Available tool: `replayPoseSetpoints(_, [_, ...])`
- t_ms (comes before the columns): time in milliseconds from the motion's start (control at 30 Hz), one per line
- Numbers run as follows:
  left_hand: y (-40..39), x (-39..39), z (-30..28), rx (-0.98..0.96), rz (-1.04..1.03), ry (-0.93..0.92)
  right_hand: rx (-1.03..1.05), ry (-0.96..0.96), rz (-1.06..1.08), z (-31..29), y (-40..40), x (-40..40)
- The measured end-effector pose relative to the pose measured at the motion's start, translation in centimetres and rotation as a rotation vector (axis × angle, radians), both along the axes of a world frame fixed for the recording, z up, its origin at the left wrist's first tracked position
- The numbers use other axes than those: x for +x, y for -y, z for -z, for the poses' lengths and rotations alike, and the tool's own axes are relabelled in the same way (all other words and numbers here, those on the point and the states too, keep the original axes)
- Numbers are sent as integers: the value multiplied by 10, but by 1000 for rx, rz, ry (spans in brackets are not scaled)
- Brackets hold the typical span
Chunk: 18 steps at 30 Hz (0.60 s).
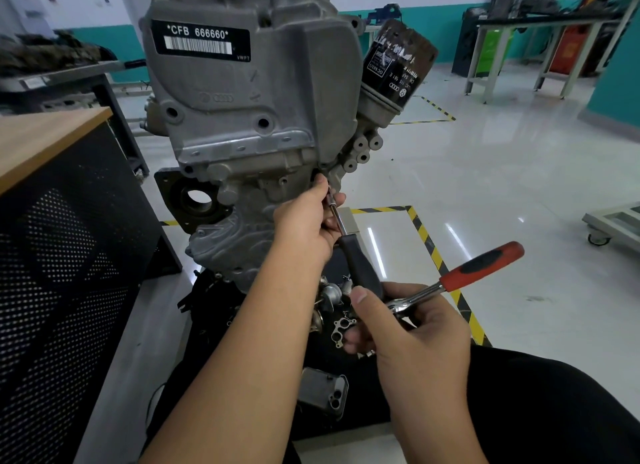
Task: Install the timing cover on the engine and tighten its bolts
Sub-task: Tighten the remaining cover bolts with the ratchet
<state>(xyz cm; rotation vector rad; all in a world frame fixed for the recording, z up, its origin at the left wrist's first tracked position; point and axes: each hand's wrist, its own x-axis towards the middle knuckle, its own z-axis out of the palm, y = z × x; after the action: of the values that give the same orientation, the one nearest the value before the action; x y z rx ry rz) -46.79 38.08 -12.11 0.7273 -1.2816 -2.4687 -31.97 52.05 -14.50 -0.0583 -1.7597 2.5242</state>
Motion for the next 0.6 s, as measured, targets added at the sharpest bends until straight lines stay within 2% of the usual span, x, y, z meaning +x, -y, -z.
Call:
replayPoseSetpoints(133, [3,-2,-4,21,32,6,-52,22,-30,-6,3,-1])
replayPoseSetpoints(267, [3,-3,-6,-21,18,34,-248,96,-88,-11,7,-4])
replayPoseSetpoints(400, [6,-3,-10,59,74,-7,-294,123,-88,-12,7,-7])
replayPoseSetpoints(467, [7,0,-11,110,112,-15,-187,99,-41,-12,5,-7])
replayPoseSetpoints(533, [5,9,-12,126,161,-2,54,6,9,-14,1,-7])
replayPoseSetpoints(600, [-2,25,-11,50,250,25,266,-88,58,-15,-3,-9])
